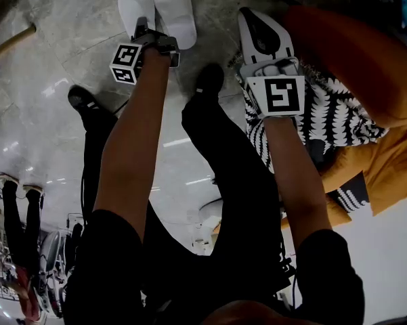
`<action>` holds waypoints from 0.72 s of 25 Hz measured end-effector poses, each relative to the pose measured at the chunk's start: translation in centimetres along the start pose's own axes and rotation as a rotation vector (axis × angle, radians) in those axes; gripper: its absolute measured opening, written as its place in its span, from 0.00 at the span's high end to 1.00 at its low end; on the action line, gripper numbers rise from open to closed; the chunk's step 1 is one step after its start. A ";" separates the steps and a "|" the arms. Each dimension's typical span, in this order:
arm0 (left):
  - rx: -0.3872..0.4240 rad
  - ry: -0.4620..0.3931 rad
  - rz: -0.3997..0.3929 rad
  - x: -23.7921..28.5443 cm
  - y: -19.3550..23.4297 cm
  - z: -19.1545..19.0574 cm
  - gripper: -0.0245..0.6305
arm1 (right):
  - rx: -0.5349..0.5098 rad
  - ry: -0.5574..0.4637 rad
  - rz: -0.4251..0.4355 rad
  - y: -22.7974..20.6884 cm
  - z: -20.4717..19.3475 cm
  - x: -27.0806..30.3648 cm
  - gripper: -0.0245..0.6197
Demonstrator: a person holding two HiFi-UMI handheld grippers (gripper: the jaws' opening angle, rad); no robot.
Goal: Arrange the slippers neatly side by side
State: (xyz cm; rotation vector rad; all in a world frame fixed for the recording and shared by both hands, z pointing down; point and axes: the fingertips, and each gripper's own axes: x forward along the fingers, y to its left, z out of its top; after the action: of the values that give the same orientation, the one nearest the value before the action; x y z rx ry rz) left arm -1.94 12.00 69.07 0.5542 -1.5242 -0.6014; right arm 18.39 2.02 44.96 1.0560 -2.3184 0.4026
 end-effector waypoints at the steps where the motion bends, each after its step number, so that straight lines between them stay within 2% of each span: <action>1: 0.006 0.001 -0.004 -0.1 0.0 0.1 0.93 | 0.000 -0.001 -0.003 -0.1 0.1 0.0 0.91; 6: -0.007 -0.053 0.001 -0.5 0.2 0.9 0.91 | -0.003 -0.008 -0.013 -0.4 0.5 -0.3 0.91; 13: -0.042 -0.032 -0.008 0.3 -0.2 0.1 0.91 | 0.010 0.002 -0.023 -0.1 -0.1 -0.4 0.91; 18: -0.048 0.008 -0.038 0.4 -0.9 -0.4 0.72 | 0.014 0.010 -0.026 0.1 0.1 -0.3 0.91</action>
State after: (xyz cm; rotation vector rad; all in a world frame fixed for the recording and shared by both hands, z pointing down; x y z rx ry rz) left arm -1.53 11.06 68.82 0.5490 -1.4909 -0.6633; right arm 18.49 2.23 44.68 1.0874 -2.2936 0.4133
